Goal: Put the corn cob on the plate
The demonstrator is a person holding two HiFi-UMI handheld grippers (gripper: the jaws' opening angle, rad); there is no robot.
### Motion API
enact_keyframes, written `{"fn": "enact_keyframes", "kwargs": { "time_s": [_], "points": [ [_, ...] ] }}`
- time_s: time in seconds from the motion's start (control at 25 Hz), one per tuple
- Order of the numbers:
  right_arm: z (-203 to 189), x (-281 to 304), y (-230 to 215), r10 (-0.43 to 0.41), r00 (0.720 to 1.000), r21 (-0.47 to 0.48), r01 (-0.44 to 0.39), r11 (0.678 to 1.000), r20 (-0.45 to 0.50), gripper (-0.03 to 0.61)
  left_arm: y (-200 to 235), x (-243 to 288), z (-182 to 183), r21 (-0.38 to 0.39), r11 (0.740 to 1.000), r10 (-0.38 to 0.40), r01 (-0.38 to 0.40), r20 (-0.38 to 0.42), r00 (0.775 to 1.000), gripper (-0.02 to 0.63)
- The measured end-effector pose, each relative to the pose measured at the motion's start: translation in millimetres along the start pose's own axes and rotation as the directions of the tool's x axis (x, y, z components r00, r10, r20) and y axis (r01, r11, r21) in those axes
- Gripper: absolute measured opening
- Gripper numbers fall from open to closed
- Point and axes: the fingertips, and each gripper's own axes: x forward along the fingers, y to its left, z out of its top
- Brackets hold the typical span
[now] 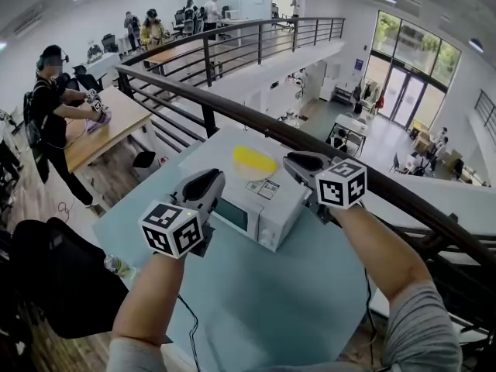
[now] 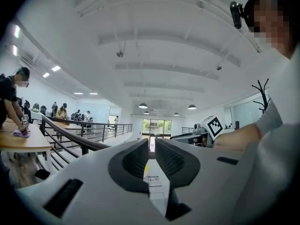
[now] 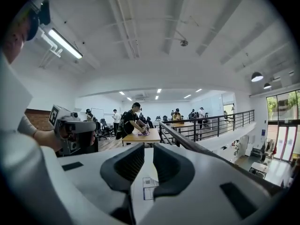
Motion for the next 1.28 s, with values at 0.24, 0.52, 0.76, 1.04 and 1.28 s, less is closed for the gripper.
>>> {"fn": "enact_keyframes", "kwargs": {
  "time_s": [0.24,0.52,0.76,1.04,1.28],
  "points": [
    [10,-48,40,-0.026,0.999,0.028,0.026,0.999,0.018,0.032,-37,-49,21,-0.007,1.000,-0.001,0.002,0.015,1.000,0.058],
    [9,-105,99,-0.064,0.997,0.049,0.062,0.997,0.034,0.020,-76,-126,37,0.024,1.000,-0.017,0.017,0.018,1.000,0.058],
    [-4,-144,149,-0.101,0.994,0.077,0.097,0.992,0.046,0.018,-103,-189,32,0.034,0.999,-0.039,0.039,0.015,0.999,0.058],
    [-19,-216,216,-0.100,0.994,0.047,0.097,0.994,0.055,0.018,-158,-251,-3,-0.027,0.999,-0.029,0.028,-0.023,0.999,0.058],
    [-35,-303,241,-0.032,0.998,0.009,0.031,0.999,0.059,0.018,-241,-275,-26,-0.106,0.993,0.050,-0.053,-0.023,0.998,0.058]
  ]
}}
